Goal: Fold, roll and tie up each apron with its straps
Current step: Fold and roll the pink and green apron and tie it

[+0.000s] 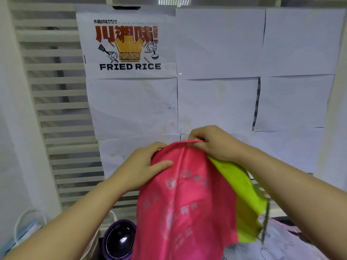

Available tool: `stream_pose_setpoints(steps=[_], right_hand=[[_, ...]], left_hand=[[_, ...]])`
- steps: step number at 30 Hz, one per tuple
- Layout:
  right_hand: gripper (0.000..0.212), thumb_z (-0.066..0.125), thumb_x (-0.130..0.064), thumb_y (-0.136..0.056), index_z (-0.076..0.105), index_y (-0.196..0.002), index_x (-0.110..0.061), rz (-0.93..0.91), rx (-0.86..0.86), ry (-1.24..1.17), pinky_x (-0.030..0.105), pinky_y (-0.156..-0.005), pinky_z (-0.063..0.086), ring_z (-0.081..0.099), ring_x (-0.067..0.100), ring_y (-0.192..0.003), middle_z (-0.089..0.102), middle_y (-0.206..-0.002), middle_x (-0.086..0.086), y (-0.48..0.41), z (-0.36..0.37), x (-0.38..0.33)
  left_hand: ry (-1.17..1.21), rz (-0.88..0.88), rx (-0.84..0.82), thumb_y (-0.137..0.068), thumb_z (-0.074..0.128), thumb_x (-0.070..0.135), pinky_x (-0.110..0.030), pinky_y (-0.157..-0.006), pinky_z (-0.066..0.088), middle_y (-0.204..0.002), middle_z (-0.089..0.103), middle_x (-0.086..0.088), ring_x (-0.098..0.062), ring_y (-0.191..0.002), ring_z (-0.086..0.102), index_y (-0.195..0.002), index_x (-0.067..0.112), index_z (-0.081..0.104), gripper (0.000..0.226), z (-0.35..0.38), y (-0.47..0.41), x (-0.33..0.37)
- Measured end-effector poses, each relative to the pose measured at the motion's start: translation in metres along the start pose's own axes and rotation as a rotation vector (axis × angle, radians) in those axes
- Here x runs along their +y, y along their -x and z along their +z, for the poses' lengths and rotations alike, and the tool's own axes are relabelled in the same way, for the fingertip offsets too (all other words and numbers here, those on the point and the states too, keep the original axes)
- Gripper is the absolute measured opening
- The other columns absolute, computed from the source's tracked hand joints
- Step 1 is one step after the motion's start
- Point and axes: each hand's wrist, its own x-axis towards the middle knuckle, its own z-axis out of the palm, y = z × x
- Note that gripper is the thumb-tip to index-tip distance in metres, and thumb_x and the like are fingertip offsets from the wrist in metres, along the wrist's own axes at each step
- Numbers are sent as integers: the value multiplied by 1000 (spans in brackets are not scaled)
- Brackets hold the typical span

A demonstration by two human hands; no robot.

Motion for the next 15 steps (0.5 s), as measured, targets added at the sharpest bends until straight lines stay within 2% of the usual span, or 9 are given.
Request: stream_pose_setpoints(steps=[3, 5, 7, 10, 13, 15], right_hand=[[12, 60, -7, -86, 70, -91, -10, 39, 104, 59, 29, -76, 42, 62, 21, -87, 70, -90, 6, -1, -14, 14], [12, 59, -11, -86, 70, -90, -15, 75, 129, 107, 34, -78, 46, 63, 22, -88, 70, -91, 4, 0, -20, 24], [12, 58, -16, -87, 69, -89, -19, 123, 161, 135, 39, -80, 49, 63, 22, -90, 70, -92, 2, 4, -26, 33], [15, 55, -20, -90, 70, -92, -21, 223, 208, 205, 41, -82, 50, 60, 21, -94, 67, -97, -2, 10, -39, 45], [19, 54, -20, -92, 72, -100, -19, 341, 233, 305, 38, -81, 49, 59, 24, -100, 67, -101, 1, 14, -49, 59], [18, 56, -19, -91, 73, -97, -15, 377, 227, 310, 36, -78, 48, 61, 28, -99, 69, -98, 7, 16, -52, 70]], left_hand=[[139, -238, -147, -82, 73, 33, -11, -80, 49, -108, 64, 20, 9, -92, 62, -116, 42, 50, 42, 16, 19, -21], [150, -327, -262, -83, 72, 22, -22, -86, 52, -107, 67, 15, 4, -92, 64, -115, 35, 55, 38, 30, 29, -35], [120, -369, -328, -82, 64, 9, -24, -82, 53, -101, 70, 11, 1, -85, 65, -113, 28, 61, 37, 41, 36, -45], [18, -367, -258, -78, 53, -4, -16, -72, 48, -93, 68, 7, -7, -83, 63, -103, 25, 63, 40, 44, 33, -56], [-151, -338, -100, -79, 47, -10, -8, -59, 36, -80, 58, 8, -17, -81, 55, -83, 30, 50, 40, 31, 19, -61], [-223, -296, -18, -79, 44, -11, -9, -60, 34, -85, 59, 4, -21, -87, 57, -89, 24, 54, 38, 19, 9, -61]])
